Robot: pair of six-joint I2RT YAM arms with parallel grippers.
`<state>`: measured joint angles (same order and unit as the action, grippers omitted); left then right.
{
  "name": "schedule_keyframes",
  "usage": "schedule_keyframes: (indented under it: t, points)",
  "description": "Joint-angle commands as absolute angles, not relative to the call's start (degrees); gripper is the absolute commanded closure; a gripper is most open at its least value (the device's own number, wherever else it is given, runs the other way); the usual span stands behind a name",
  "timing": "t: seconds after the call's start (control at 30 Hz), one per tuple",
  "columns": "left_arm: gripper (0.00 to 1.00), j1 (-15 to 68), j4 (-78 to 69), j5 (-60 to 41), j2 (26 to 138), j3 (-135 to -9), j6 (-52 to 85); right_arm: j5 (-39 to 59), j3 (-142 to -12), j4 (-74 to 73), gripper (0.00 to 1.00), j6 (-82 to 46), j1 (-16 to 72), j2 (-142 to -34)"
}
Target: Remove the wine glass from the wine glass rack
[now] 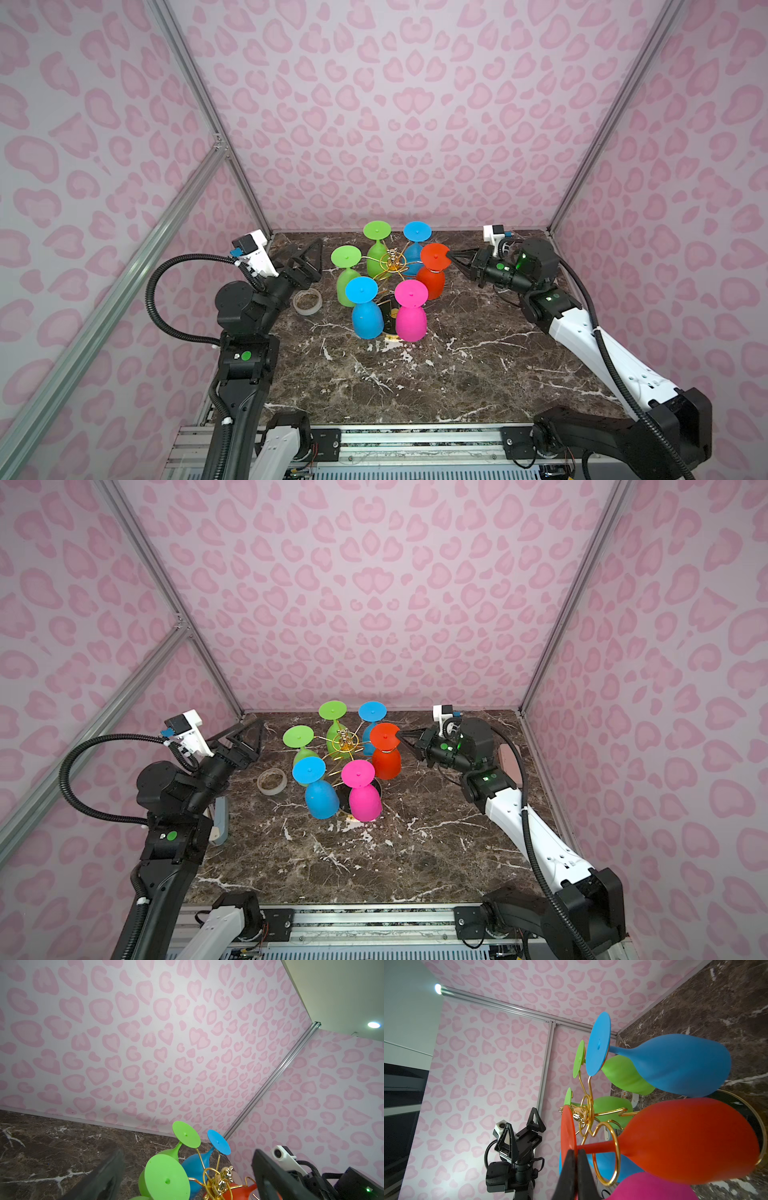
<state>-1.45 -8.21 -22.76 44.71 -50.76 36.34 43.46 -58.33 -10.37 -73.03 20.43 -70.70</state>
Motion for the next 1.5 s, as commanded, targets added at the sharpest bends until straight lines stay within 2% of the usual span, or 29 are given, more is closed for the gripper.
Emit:
schedule_keyframes:
  t: [0.0, 1.47]
  points:
    - [0.03, -1.49, -8.75, -23.97, 44.56, -50.80, 36.65, 43.68, -57.94, -13.62, 1.00, -74.42, 20.30, -70.38]
    - [0.03, -1.49, -8.79, -24.62, 44.21, -50.36, 37.53, 43.24, -60.03, -12.66, 1.00, -73.30, 24.34, -73.08]
